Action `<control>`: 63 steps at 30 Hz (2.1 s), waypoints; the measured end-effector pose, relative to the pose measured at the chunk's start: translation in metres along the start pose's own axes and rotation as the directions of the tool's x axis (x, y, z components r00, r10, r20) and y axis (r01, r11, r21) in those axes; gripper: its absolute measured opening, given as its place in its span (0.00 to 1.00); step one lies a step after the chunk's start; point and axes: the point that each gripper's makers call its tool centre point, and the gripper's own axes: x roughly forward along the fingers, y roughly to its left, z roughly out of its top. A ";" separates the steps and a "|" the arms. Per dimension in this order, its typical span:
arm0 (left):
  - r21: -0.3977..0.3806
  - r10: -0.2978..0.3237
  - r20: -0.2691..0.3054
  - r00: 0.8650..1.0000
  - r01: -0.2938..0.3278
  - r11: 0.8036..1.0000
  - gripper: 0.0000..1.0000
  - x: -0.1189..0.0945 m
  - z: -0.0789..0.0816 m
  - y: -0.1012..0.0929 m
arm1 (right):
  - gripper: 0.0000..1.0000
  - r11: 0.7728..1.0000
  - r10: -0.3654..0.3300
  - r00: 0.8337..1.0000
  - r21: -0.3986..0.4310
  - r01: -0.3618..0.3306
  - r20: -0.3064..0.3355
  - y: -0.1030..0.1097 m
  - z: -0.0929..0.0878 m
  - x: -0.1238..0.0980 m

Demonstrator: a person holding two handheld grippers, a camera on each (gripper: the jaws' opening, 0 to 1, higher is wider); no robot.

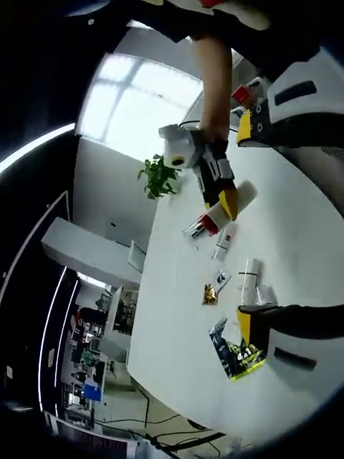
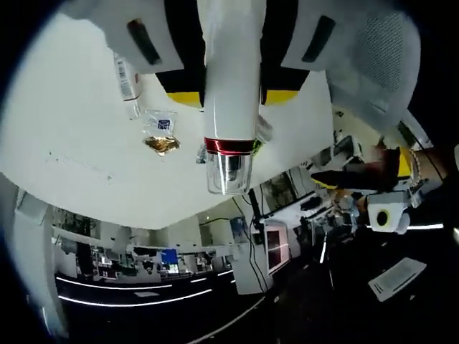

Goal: Arrange the skincare products in the storage area until every visible bottle or jar stands upright without overlapping.

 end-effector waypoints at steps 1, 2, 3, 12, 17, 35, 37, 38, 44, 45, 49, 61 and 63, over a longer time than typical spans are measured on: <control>-0.027 -0.027 0.007 1.000 0.028 0.999 0.85 0.002 0.002 -0.005 | 0.27 1.000 0.015 1.000 0.020 -0.016 0.023 0.003 0.004 -0.004; -0.030 -0.036 0.007 0.999 0.036 0.999 0.85 0.003 0.003 -0.005 | 0.27 0.999 0.018 0.999 0.045 -0.021 0.051 0.006 0.008 -0.008; -0.035 -0.045 0.011 0.999 0.046 0.998 0.85 0.004 0.004 -0.007 | 0.27 0.997 0.027 0.997 0.067 -0.032 0.071 0.009 0.010 -0.011; -0.075 -0.160 0.053 0.986 0.164 0.984 0.80 0.019 0.033 -0.027 | 0.27 0.970 0.130 0.947 0.161 -0.183 0.294 0.054 0.037 -0.043; -0.081 -0.269 0.062 0.961 0.273 0.959 0.66 0.024 0.044 -0.054 | 0.27 0.967 0.141 0.934 0.158 -0.201 0.327 0.065 0.038 -0.054; 0.025 -0.504 0.010 0.864 0.504 0.864 0.44 0.026 0.055 -0.129 | 0.28 0.925 0.310 0.827 0.052 -0.376 0.469 0.122 0.074 -0.092; 0.043 -0.512 -0.006 0.859 0.511 0.858 0.42 0.026 0.053 -0.136 | 0.28 0.915 0.330 0.810 0.048 -0.401 0.484 0.126 0.077 -0.095; 0.048 -0.515 -0.009 0.857 0.515 0.856 0.40 0.026 0.053 -0.139 | 0.28 0.912 0.336 0.806 0.044 -0.407 0.488 0.127 0.079 -0.095; 0.084 -0.505 0.007 0.863 0.502 0.861 0.29 0.026 0.059 -0.145 | 0.28 0.903 0.364 0.796 0.026 -0.429 0.483 0.133 0.080 -0.098; 0.085 -0.502 -0.006 0.865 0.501 0.861 0.29 0.026 0.058 -0.147 | 0.28 0.903 0.366 0.797 0.022 -0.428 0.480 0.133 0.079 -0.099; 0.125 -0.466 -0.098 0.879 0.476 0.871 0.27 0.030 0.050 -0.151 | 0.29 0.914 0.377 0.824 -0.024 -0.406 0.423 0.132 0.071 -0.098; 0.353 -0.364 -0.302 0.881 0.458 0.816 0.27 0.057 0.028 -0.164 | 0.30 0.957 0.267 0.937 -0.177 -0.230 0.226 0.106 0.043 -0.101; 0.363 -0.359 -0.313 0.879 0.460 0.810 0.27 0.063 0.023 -0.164 | 0.30 0.958 0.239 0.952 -0.204 -0.200 0.191 0.098 0.036 -0.102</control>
